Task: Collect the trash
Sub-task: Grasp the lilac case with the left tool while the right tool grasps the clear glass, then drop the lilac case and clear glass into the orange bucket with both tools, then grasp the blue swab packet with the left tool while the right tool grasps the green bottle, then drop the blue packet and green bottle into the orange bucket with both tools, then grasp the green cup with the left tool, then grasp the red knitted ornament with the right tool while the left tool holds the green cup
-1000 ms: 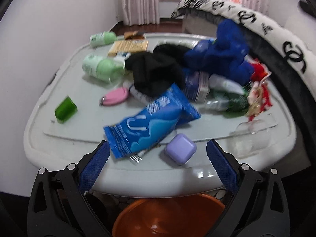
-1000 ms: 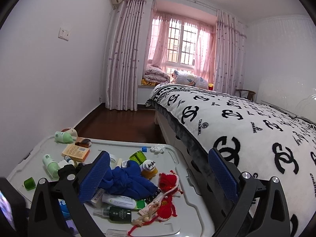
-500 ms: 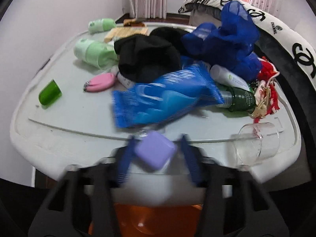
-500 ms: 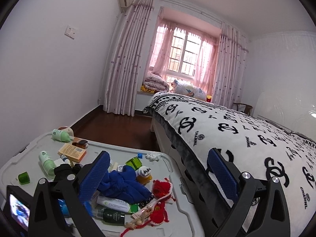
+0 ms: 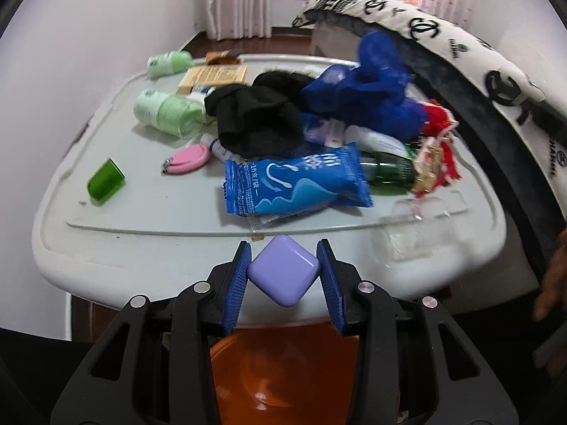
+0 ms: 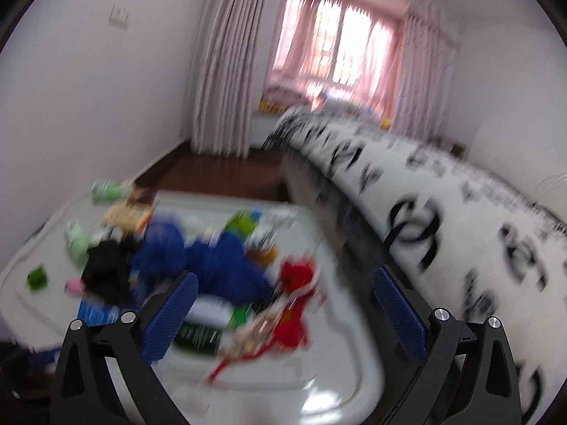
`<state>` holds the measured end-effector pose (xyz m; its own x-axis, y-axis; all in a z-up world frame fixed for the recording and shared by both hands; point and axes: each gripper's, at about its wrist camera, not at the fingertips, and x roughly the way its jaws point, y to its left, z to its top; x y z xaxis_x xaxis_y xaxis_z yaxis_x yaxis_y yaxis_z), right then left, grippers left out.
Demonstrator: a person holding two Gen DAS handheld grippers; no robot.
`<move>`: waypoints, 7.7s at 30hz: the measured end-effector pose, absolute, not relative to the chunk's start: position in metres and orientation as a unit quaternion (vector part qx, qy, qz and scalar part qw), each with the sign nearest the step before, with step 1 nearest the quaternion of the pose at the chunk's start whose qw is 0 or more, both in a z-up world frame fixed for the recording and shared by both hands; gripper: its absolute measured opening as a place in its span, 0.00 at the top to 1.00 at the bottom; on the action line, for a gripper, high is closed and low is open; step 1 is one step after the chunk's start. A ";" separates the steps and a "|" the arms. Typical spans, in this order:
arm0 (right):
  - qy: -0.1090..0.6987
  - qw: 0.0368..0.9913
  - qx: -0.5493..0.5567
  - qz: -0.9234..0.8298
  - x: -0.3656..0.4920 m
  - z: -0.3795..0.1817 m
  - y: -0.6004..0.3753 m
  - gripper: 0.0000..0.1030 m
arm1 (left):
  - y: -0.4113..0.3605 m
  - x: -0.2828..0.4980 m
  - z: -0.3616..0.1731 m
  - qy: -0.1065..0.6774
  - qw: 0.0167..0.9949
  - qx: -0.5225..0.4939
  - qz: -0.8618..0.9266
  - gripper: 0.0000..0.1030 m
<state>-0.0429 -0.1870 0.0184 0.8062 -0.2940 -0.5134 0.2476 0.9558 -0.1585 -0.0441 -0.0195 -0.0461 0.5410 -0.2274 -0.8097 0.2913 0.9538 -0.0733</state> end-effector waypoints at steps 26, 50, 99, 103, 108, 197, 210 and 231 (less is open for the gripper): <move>0.441 0.897 -0.031 -0.023 -0.015 -0.085 -0.129 0.59 | 0.003 -0.074 -0.041 0.447 0.876 0.043 -0.174 0.63; 0.662 0.736 0.073 0.118 -0.128 -0.144 -0.092 0.29 | 0.043 -0.132 -0.094 0.639 0.750 0.001 -0.172 0.61; 0.456 0.888 -0.042 0.033 0.000 -0.019 -0.162 0.05 | 0.004 -0.040 -0.042 0.481 0.839 0.087 -0.239 0.74; 0.488 0.870 -0.066 0.028 0.024 -0.050 -0.158 0.10 | 0.005 -0.044 -0.040 0.471 0.844 0.089 -0.240 0.73; 0.500 0.862 -0.070 0.036 0.036 -0.069 -0.153 0.15 | 0.016 -0.039 -0.041 0.471 0.849 0.061 -0.232 0.73; 0.475 0.875 0.015 -0.094 0.057 -0.033 -0.265 0.17 | 0.072 0.020 -0.034 0.455 0.871 0.023 -0.183 0.74; 0.515 0.847 0.086 -0.099 0.089 -0.068 -0.295 0.85 | 0.068 0.023 -0.040 0.462 0.863 0.020 -0.203 0.74; 0.512 0.851 0.087 -0.084 0.061 -0.051 -0.287 0.42 | 0.063 0.021 -0.038 0.462 0.861 0.020 -0.212 0.74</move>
